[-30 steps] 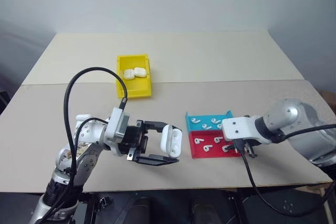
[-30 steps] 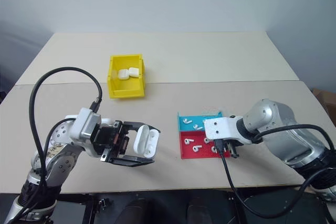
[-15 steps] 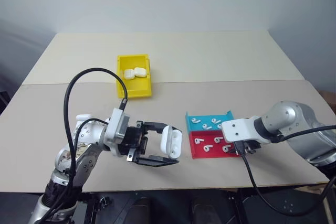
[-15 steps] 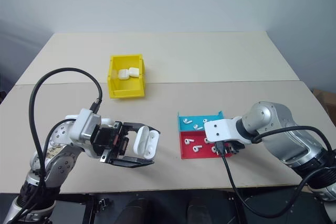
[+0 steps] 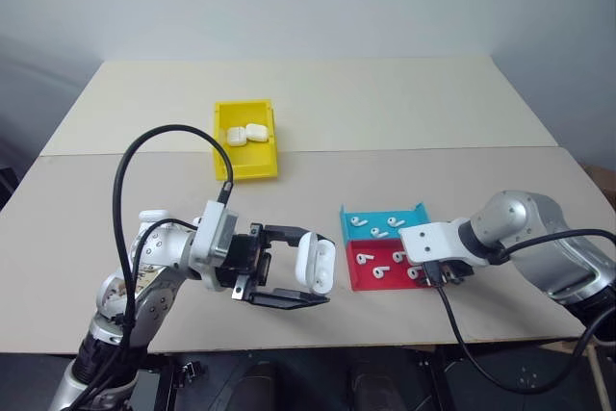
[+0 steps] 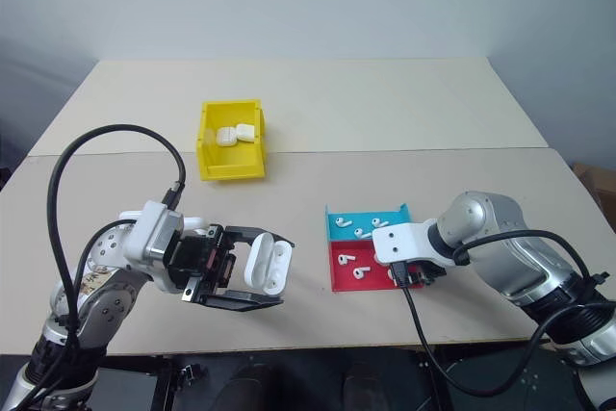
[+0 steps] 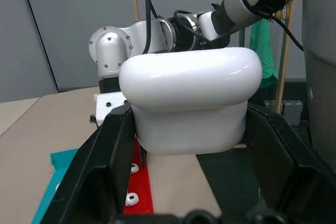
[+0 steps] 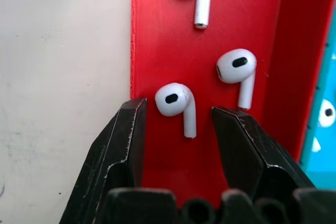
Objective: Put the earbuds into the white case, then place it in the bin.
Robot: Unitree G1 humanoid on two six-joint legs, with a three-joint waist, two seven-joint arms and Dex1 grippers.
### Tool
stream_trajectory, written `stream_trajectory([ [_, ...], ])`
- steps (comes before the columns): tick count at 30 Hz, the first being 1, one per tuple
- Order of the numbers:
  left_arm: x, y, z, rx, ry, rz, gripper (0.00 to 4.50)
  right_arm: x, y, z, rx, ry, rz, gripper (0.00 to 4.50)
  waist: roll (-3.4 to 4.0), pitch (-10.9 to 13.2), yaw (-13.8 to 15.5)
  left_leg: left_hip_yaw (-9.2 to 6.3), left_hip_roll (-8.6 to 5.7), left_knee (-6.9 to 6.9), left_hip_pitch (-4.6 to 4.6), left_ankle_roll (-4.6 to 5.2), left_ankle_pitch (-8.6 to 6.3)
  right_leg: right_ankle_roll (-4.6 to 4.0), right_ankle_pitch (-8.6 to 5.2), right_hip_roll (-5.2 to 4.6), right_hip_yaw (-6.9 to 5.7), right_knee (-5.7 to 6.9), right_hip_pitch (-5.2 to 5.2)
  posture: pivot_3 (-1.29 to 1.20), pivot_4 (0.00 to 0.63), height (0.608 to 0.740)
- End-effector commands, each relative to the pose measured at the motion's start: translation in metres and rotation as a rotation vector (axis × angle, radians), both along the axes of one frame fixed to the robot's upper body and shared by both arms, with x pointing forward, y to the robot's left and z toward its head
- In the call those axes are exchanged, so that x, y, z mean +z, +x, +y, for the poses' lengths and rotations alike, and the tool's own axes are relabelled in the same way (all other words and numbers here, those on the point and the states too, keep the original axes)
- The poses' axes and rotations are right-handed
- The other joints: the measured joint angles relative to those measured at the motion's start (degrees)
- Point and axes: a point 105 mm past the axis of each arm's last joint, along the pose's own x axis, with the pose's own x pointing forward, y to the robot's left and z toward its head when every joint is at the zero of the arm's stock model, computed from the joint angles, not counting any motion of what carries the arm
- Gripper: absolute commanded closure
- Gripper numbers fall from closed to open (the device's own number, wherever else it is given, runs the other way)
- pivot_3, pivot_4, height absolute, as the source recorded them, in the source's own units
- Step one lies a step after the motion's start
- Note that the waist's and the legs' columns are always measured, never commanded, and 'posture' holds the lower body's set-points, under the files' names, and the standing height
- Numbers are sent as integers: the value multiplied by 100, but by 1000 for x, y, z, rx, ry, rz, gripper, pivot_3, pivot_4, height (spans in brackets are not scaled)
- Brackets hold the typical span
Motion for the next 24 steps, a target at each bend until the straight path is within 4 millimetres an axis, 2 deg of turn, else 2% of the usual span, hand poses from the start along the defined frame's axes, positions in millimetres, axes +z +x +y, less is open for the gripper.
stream_trajectory([
  [1,7,-7,0,-13,-12,-31,1672,1,2,2,20,-6,-10,2130,0,0,-8,0,0,0,2,0,0,0,0,0,0,0,2,0,150,740],
  [8,6,-7,3,0,-8,-27,1672,-2,1,-1,27,-15,8,2130,0,0,-4,0,1,0,13,0,0,0,0,1,1,1,11,0,150,740],
  [12,6,-8,6,9,-5,-24,1672,-4,0,-3,29,-23,21,2963,-1,0,1,0,1,0,13,0,0,0,0,0,1,1,11,0,150,740],
  [14,6,-7,6,11,-4,-23,1672,-5,0,-3,28,-21,22,3653,-1,0,2,0,1,0,15,0,0,0,0,0,0,1,13,0,150,740],
  [15,6,-7,7,12,-4,-23,1672,-5,-1,-3,28,-19,24,3851,-1,0,2,0,1,0,18,0,0,0,0,0,0,1,16,0,150,740],
  [20,5,-4,8,16,-1,-20,1672,0,-4,-3,-10,28,28,3851,-1,-1,7,0,1,0,17,0,0,0,0,0,0,1,16,0,150,740],
  [23,5,-1,9,9,6,-23,1672,12,-9,-6,-58,86,27,3851,-1,0,21,-1,1,0,12,0,0,0,0,0,-1,1,12,0,150,740],
  [24,8,2,9,11,-3,-21,1672,22,-10,-4,-95,147,29,3851,-1,0,18,-1,0,0,9,0,0,0,0,0,-1,1,10,0,150,740],
])
